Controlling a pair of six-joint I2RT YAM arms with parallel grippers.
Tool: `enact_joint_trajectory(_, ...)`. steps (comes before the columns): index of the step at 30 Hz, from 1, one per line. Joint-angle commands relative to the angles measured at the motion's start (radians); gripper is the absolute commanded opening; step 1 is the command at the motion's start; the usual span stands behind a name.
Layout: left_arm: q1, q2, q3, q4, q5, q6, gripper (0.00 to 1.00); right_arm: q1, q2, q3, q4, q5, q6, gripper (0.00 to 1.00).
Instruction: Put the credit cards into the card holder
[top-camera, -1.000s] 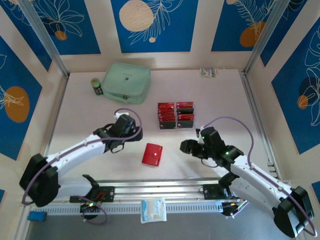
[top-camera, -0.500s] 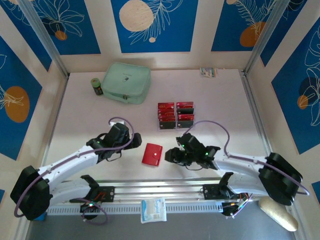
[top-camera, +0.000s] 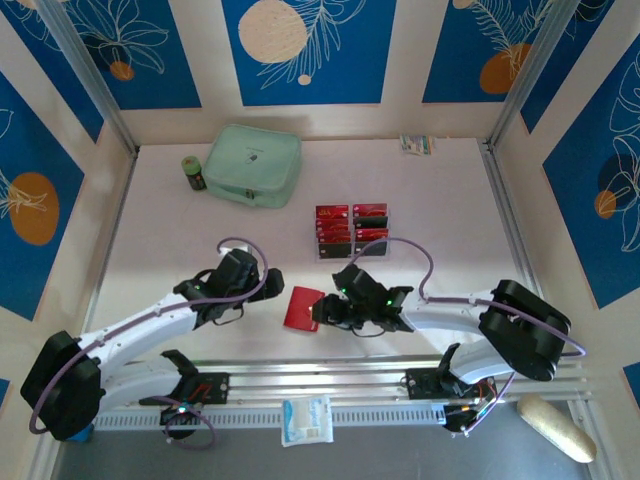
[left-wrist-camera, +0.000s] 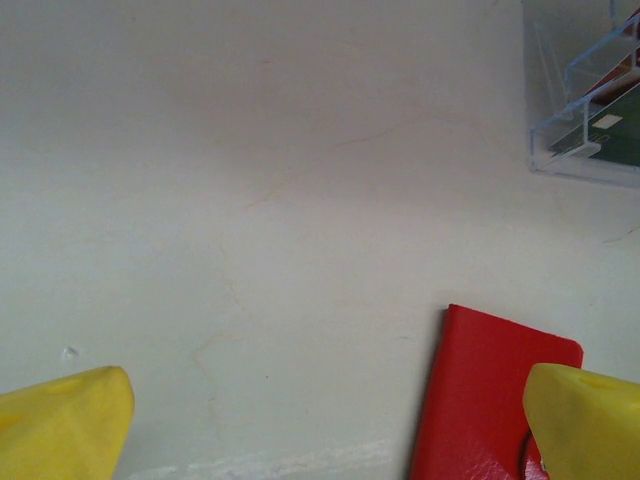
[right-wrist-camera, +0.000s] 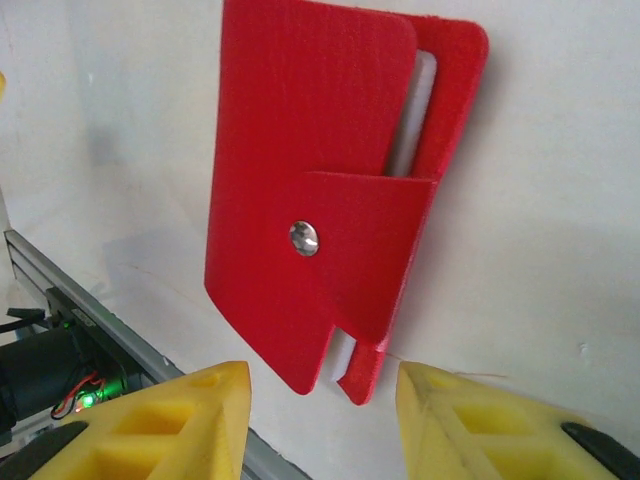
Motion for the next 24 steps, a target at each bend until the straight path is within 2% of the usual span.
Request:
enact_joint_trajectory(1,0.003,-0.026,-0.011,0.012,0.011,-0.016,1.00,0.011,0.022,0.026,-0.004,0.021,0.025,0.44)
enact_joint_trajectory(8,0.002,-0.024,-0.011,0.019,0.012,-0.016,1.00,0.018,0.092,0.039,0.035,-0.007,0.035,0.43)
enact_joint_trajectory(15,0.003,-0.021,-0.013,0.017,0.009,-0.013,1.00,0.021,0.162,0.075,0.095,-0.044,0.034,0.37)
enact_joint_trajectory(19,0.002,-0.021,-0.015,0.014,0.008,-0.013,1.00,0.021,0.192,0.094,0.110,-0.054,0.032,0.25)
enact_joint_trajectory(24,0.003,-0.024,-0.013,0.012,0.013,-0.015,1.00,0.004,0.187,0.103,0.112,-0.082,0.016,0.00)
